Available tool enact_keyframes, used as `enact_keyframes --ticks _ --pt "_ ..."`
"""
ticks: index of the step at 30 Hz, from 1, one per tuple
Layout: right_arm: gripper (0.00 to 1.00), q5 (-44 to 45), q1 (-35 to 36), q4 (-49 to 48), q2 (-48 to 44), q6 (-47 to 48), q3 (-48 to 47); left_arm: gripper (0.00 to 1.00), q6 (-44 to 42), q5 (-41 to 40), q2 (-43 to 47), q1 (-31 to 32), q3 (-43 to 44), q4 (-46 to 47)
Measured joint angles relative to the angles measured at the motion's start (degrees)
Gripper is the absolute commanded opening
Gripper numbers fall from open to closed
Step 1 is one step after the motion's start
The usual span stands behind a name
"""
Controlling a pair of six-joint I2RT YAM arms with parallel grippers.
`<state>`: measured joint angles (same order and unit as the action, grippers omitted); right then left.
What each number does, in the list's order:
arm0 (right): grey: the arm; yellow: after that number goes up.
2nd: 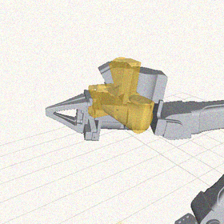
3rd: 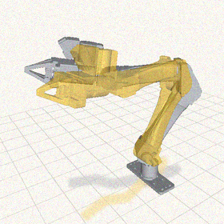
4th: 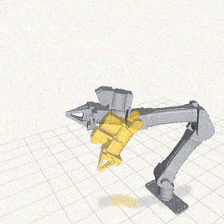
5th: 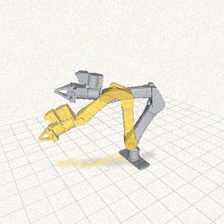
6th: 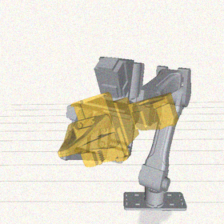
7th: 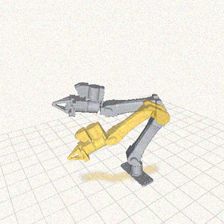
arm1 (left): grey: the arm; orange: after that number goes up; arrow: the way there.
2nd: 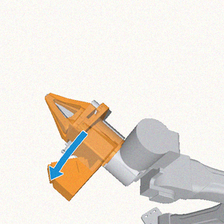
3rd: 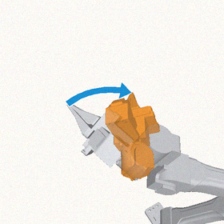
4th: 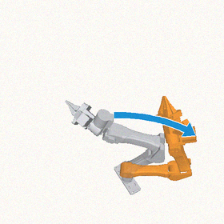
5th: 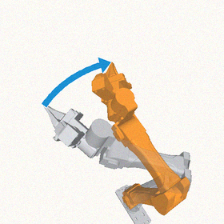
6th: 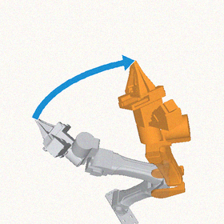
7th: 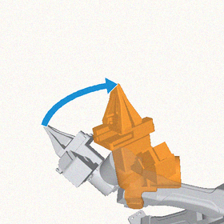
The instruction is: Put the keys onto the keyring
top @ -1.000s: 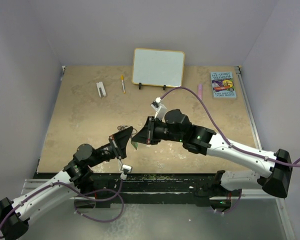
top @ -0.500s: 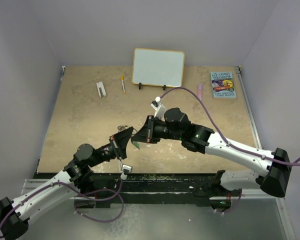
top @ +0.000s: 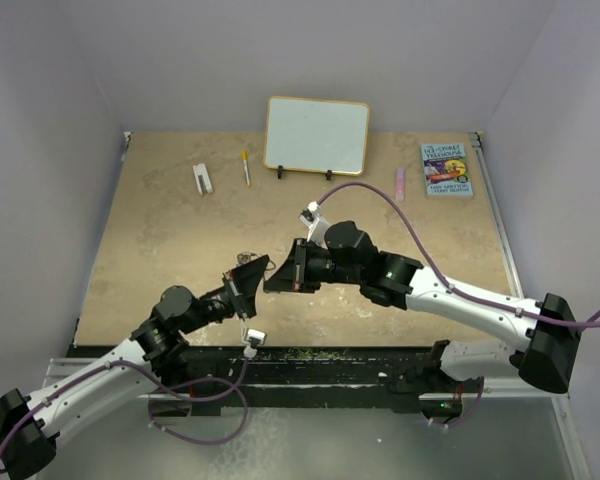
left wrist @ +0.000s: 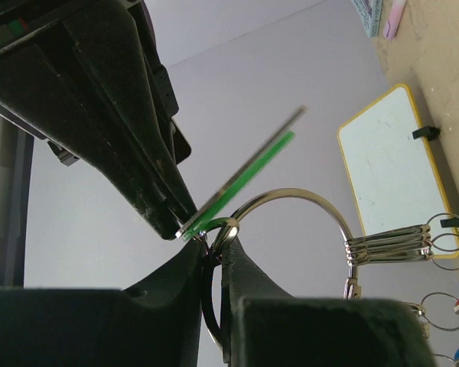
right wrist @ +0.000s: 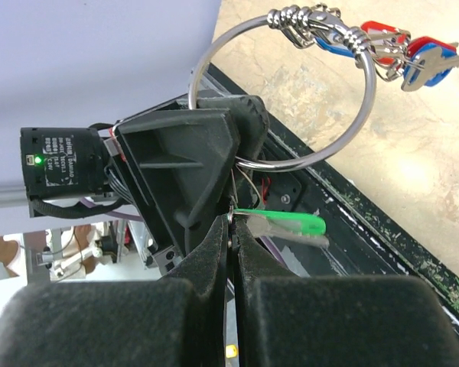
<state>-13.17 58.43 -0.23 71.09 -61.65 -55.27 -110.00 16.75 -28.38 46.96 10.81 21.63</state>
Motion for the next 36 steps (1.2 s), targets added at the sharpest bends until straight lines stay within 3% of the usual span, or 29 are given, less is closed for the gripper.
enact_keyframes --ticks 21,36 --pt "0.00 0.59 -1.36 1.22 -0.76 -1.03 1.75 0.04 -0.63 1.16 1.88 0.44 -0.35 3.67" --pt "0.00 -1.68 -1.36 0.98 -3.28 1.88 1.77 0.04 -1.68 -0.50 -1.95 0.44 -1.64 5.11"
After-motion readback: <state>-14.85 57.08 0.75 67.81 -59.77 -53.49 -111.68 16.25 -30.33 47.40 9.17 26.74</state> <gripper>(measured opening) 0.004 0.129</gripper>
